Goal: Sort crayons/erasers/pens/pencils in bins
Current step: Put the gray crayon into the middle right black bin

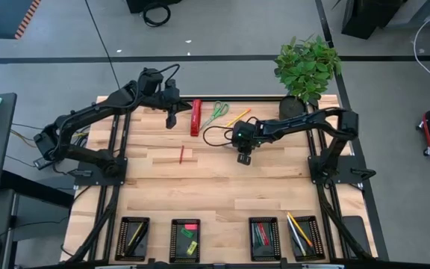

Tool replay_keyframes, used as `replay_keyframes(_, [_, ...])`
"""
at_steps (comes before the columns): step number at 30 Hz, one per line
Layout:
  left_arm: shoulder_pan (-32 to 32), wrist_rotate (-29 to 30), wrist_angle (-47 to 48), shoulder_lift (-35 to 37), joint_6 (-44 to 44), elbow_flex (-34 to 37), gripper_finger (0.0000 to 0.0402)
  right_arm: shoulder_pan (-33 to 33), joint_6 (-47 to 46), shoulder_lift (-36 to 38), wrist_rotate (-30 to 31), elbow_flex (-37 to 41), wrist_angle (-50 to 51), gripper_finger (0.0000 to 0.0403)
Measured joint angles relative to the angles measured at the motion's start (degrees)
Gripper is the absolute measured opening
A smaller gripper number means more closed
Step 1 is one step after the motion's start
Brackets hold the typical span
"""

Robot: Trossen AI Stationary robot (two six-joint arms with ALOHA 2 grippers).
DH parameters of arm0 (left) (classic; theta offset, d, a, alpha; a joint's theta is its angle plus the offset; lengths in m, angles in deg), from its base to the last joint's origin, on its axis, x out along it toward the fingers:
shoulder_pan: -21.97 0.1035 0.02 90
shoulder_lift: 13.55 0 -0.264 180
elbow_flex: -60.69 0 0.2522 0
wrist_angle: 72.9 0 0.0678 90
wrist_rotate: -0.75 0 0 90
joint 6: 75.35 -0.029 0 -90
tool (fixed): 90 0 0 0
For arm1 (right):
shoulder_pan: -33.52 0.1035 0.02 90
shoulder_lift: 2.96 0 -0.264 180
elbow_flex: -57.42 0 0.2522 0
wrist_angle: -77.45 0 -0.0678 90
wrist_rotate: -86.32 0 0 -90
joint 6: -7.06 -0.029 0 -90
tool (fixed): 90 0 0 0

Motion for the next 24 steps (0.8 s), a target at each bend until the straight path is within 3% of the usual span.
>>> replay_keyframes(6, [0.34,0.10,-0.28,-0.46,0.02,0.00,0.0013,0.01,-0.04,-3.34,-0.01,-0.27,-0.67,0.0091])
replay_keyframes(15, [0.89,1.29,-2.01,-2.16,0.29,-0.02,0.0021,-0.54,-1.26,-2.50,0.60,-0.07,-0.96,0.0080])
replay_keyframes(21, [0.92,1.31,-2.23,-2.12,0.66,-0.07,0.0013,-3.16,-8.19,-3.02,-7.02,-0.05,-0.71,0.0040])
replay_keyframes(24, [0.90,1.32,-2.14,-2.12,0.66,-0.07,0.0018,-3.58,-9.71,-3.07,-7.78,-0.05,-0.68,0.0038])
